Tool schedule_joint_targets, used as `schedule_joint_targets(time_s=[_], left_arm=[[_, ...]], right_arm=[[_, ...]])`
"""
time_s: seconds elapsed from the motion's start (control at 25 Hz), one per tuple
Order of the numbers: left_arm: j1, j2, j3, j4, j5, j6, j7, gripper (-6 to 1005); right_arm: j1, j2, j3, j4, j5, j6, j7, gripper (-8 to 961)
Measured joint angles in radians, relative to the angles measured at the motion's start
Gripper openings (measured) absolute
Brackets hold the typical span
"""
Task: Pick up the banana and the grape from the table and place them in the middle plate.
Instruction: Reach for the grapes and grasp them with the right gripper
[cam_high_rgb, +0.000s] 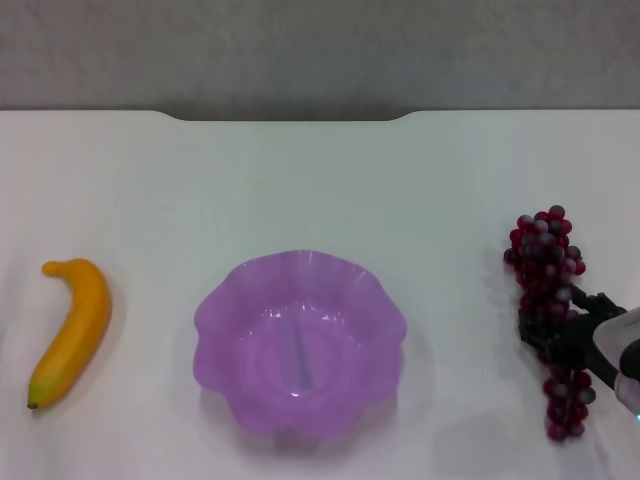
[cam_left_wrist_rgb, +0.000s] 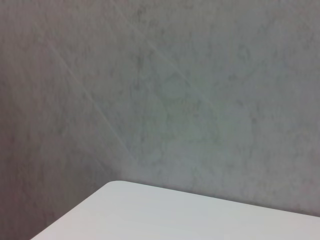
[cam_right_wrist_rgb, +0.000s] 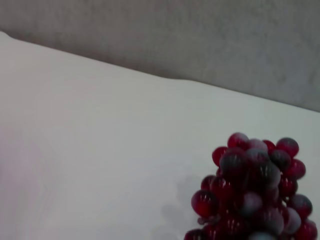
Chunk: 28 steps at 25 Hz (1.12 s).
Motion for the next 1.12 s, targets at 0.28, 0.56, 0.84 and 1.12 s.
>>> schedule_joint_targets(time_s=[0.28, 0.56, 0.84, 1.12], left_arm=[[0.0, 0.0, 0.0, 0.0, 0.001, 0.0, 0.0, 863], [0.0, 0.0, 0.0, -0.003, 0.001, 0.002, 0.0, 862], [-0.001, 0.0, 0.0, -0.005, 0.001, 0.002, 0.0, 861], [-0.003, 0.0, 0.0, -0.005, 0.001, 0.002, 0.0, 863]], right_arm=[[0.0, 0.0, 0.0, 0.016, 0.0, 0.004, 0.005, 725], [0.0, 0.0, 0.001, 0.02, 0.001, 0.004, 0.005, 704], [0.001, -0.001, 0.005, 0.023, 0.006, 0.005, 0.005, 682], [0.003, -0.003, 0.009, 0.032, 0.011, 0.005, 0.005, 630]])
